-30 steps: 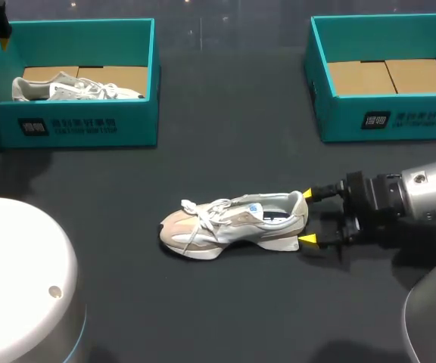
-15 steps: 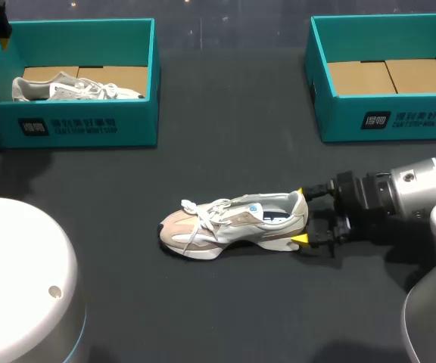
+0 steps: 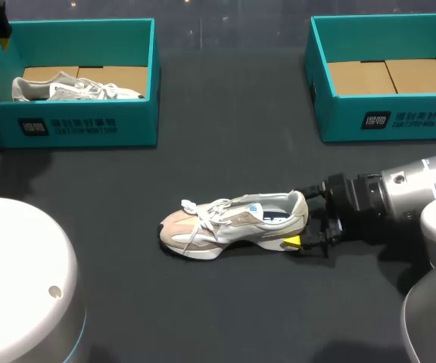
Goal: Take the shoe out of the shoebox, open the shoe tongue, remove and reinsert the insole, then place the shoe into the shoebox
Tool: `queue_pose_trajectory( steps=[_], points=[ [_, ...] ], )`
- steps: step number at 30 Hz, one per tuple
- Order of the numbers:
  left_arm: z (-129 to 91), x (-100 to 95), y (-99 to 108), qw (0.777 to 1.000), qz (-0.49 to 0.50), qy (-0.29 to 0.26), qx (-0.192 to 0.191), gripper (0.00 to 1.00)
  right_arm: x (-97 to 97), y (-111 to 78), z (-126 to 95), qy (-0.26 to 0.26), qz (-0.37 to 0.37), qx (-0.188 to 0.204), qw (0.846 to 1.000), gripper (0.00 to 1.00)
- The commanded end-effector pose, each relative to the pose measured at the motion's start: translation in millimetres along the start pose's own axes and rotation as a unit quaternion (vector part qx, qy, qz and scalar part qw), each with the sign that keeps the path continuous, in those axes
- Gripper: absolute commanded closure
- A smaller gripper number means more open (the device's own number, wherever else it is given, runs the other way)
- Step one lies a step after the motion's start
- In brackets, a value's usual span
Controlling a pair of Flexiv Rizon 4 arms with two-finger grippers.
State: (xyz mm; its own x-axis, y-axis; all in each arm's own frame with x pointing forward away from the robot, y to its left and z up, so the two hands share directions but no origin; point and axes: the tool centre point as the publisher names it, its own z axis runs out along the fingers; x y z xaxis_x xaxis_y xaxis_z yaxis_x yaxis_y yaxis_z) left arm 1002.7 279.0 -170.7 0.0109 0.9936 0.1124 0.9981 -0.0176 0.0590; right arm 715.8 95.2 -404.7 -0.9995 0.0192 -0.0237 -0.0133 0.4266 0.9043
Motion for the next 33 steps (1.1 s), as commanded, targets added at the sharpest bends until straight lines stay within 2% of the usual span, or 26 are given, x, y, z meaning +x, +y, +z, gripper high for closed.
queue_pose_trajectory(
  steps=[1, 12, 13, 14, 16, 17, 18, 20, 33],
  points=[
    [0, 0.1, -1, 1.000, 0.000, 0.001, -0.001, 0.00, -2.8, -1.1, 7, 0.001, 0.000, 0.003, 1.000, 0.00],
    [0, 0.1, -1, 1.000, 0.000, 0.001, -0.001, 0.00, -4.2, -0.4, 14, 0.003, -0.001, 0.006, 1.000, 0.00],
    [0, 0.1, -1, 1.000, 0.000, 0.001, -0.001, 0.00, -4.3, -0.4, 15, 0.003, 0.000, 0.007, 1.000, 0.03],
    [0, 0.1, -1, 1.000, 0.000, 0.001, -0.001, 0.00, -4.4, -0.3, 16, 0.004, 0.000, 0.007, 1.000, 0.09],
    [0, 0.1, -1, 1.000, 0.000, 0.001, -0.001, 0.00, -4.5, -0.2, 18, 0.005, 0.000, 0.008, 1.000, 0.30],
    [0, 0.1, -1, 1.000, 0.000, 0.001, -0.001, 0.00, -4.6, -0.2, 18, 0.005, 0.000, 0.008, 1.000, 0.50],
    [0, 0.1, -1, 1.000, 0.000, 0.001, -0.001, 0.00, -4.5, -0.2, 18, 0.005, 0.000, 0.009, 1.000, 0.60],
    [0, 0.1, -1, 1.000, 0.000, 0.001, -0.001, 0.00, -4.4, -0.1, 19, 0.005, -0.001, 0.009, 1.000, 1.00],
    [0, 0.1, -1, 1.000, 0.000, 0.001, -0.001, 0.00, -1.6, 3.0, 19, -0.001, -0.003, 0.020, 1.000, 1.00]
  ],
)
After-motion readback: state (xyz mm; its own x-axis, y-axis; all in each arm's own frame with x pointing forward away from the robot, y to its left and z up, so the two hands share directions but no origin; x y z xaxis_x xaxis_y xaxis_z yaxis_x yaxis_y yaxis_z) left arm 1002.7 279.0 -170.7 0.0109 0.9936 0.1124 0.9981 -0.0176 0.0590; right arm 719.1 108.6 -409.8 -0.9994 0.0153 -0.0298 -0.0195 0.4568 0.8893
